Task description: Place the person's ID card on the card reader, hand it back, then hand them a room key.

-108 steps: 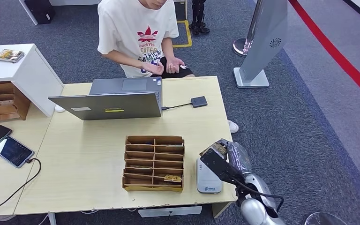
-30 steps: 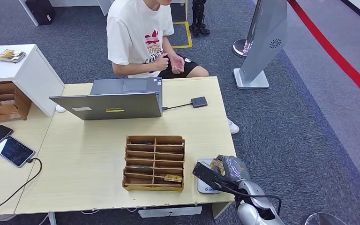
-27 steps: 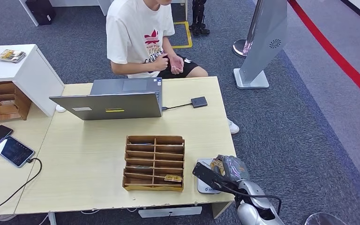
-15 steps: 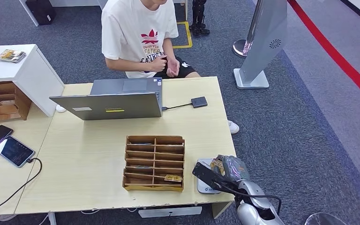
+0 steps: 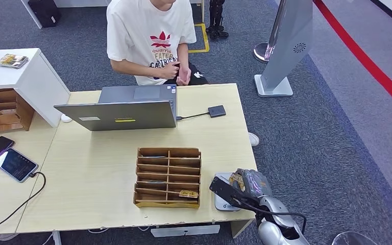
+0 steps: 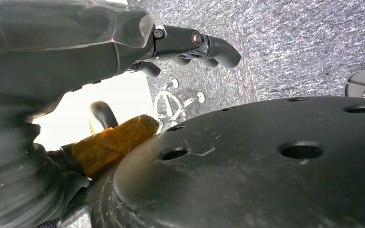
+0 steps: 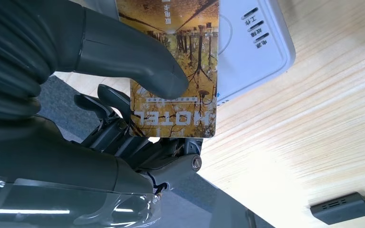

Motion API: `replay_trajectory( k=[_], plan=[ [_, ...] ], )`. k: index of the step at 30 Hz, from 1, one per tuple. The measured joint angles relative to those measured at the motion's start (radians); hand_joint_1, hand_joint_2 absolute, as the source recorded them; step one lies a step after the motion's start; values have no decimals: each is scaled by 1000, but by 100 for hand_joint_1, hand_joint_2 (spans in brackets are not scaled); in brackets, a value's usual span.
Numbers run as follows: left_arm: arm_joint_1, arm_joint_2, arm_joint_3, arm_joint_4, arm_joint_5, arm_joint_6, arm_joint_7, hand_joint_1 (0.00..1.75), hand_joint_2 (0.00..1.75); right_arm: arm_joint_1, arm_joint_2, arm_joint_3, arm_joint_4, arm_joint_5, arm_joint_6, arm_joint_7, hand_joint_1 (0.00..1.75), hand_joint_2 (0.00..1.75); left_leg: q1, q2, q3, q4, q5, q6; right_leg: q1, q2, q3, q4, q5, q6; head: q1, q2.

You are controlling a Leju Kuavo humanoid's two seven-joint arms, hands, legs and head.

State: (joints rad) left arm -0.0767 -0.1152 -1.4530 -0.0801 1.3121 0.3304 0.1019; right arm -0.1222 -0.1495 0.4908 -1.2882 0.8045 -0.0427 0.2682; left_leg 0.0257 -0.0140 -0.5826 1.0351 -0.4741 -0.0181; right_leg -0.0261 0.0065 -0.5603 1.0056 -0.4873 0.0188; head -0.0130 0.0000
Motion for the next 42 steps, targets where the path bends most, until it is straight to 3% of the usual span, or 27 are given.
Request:
replay_trajectory(
  k=[42],
  plan=[
    [0, 0, -1, 0, -1, 1, 0, 0, 175, -1, 0, 0, 0, 0, 2, 0, 175, 175, 0, 0, 1, 0, 0, 0, 0, 0, 1, 0, 0, 0, 0, 0]
  ],
)
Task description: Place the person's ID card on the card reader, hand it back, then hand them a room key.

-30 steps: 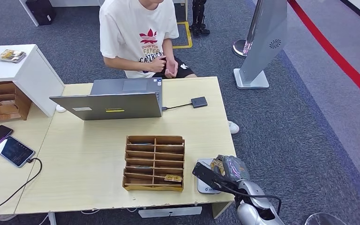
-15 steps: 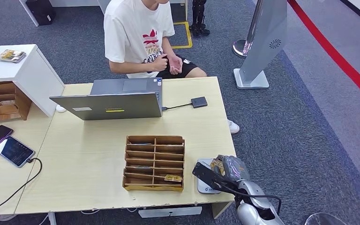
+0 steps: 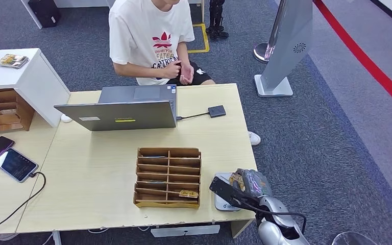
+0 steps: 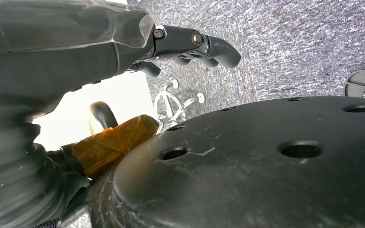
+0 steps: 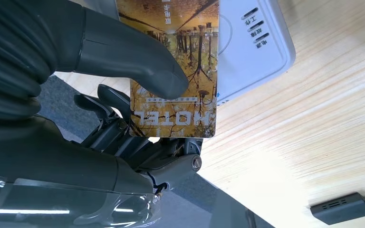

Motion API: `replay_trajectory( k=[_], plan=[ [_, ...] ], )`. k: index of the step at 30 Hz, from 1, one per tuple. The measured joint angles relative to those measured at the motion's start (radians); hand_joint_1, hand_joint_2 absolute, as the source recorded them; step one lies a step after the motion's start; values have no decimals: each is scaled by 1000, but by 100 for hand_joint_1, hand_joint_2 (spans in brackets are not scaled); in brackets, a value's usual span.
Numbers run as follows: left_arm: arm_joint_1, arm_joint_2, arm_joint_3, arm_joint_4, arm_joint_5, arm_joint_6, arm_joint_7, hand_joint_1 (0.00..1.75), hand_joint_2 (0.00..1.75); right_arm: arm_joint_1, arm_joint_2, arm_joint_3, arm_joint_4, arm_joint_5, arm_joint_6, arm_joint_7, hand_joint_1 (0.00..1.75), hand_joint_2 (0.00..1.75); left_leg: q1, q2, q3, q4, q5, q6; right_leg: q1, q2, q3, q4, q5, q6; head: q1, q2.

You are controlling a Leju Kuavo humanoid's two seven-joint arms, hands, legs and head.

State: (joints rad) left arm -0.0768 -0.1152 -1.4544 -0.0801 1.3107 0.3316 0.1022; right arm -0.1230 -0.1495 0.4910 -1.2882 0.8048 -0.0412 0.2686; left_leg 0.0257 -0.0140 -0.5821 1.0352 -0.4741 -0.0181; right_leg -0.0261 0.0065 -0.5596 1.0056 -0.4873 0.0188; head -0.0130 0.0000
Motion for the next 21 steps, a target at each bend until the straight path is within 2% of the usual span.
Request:
replay_trajectory(
  k=[21],
  plan=[
    [0, 0, -5, 0, 0, 0, 0, 0, 175, 0, 0, 0, 0, 0, 0, 0, 175, 175, 0, 0, 1, 0, 0, 0, 0, 0, 1, 0, 0, 0, 0, 0]
  ],
)
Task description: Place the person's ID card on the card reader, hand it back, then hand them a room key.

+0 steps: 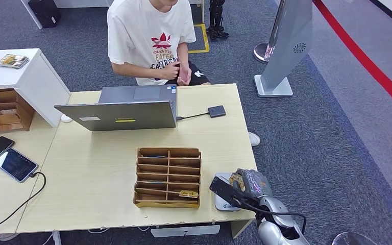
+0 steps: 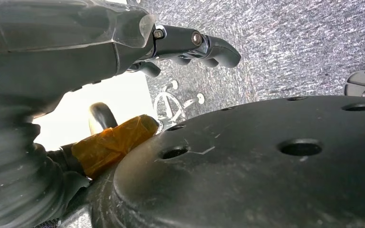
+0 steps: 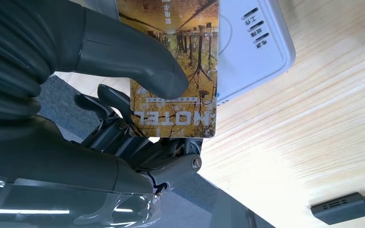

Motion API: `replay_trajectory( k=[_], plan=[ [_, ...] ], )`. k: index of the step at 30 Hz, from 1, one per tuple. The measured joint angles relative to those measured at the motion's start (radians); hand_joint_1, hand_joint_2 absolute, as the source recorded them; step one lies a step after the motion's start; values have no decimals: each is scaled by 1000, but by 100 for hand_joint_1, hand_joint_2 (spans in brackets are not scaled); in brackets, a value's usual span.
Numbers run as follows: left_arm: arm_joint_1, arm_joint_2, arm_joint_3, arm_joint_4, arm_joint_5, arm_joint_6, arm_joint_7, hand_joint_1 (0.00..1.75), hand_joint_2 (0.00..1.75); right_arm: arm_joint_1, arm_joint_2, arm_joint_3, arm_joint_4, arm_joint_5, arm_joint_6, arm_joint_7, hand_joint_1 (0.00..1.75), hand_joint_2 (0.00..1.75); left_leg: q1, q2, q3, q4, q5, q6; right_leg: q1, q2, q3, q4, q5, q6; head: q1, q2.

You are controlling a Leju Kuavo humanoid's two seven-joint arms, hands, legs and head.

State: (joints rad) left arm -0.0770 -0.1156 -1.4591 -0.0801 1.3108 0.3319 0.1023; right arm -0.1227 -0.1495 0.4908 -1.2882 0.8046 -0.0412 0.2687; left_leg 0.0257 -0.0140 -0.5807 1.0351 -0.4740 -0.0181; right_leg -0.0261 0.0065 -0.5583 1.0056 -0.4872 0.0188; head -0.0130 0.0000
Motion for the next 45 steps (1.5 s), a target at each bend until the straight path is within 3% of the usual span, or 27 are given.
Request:
replay_trajectory(
  k=[45],
  plan=[
    [-1, -1, -10, 0, 5, 3, 3, 0, 175, 8, 0, 0, -2, 0, 1, 1, 175, 175, 0, 0, 2, 0, 0, 0, 0, 0, 2, 0, 0, 0, 0, 0]
  ],
)
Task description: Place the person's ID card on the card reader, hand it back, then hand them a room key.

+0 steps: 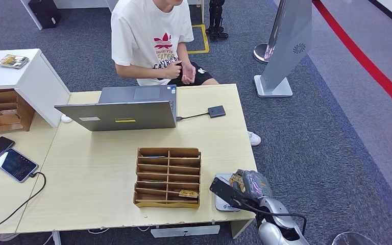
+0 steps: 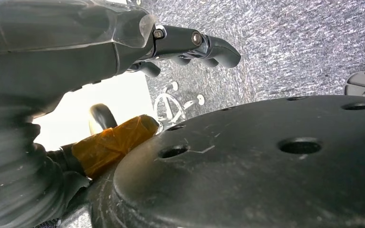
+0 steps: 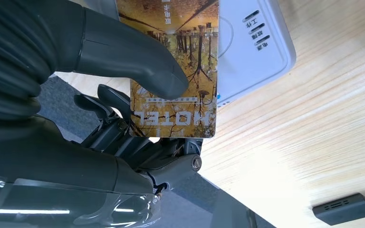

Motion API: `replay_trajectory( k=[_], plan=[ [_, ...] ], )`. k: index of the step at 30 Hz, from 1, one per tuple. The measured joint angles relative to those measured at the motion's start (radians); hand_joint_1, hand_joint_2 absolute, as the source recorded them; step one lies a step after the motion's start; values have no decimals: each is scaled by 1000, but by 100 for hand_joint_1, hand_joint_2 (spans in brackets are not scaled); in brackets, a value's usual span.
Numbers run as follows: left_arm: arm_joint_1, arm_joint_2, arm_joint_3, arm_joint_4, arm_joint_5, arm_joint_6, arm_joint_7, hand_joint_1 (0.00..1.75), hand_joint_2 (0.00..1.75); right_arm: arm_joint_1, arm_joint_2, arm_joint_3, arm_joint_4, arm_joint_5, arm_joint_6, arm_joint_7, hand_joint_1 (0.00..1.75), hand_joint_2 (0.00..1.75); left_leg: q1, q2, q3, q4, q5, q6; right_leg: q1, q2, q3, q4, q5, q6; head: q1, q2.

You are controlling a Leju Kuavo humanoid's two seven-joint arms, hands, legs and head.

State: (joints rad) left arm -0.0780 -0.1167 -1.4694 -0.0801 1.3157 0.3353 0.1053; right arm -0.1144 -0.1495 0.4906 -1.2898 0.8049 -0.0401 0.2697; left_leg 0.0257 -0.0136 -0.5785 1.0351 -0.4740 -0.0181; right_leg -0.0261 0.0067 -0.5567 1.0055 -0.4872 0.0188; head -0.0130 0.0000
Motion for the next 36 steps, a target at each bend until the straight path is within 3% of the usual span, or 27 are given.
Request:
replay_trajectory(
  k=[13, 20, 36],
  plan=[
    [0, 0, -3, 0, 4, 0, 0, 0, 175, 2, 0, 0, -3, 1, -8, -10, 175, 175, 0, 0, 0, 0, 0, 0, 0, 0, 0, 0, 0, 0, 0, 0],
    [0, 0, -6, 0, 15, -1, -3, 0, 175, 23, 0, -1, -45, 19, -73, -40, 175, 175, 0, 0, -1, 0, 0, 0, 0, 0, 1, 0, 0, 0, 0, 0],
    [0, 0, -6, 0, 16, -2, -4, 0, 175, 36, 2, -2, -77, 21, -76, -41, 175, 175, 0, 0, -1, 0, 0, 0, 0, 0, 1, 0, 0, 0, 0, 0]
  ],
)
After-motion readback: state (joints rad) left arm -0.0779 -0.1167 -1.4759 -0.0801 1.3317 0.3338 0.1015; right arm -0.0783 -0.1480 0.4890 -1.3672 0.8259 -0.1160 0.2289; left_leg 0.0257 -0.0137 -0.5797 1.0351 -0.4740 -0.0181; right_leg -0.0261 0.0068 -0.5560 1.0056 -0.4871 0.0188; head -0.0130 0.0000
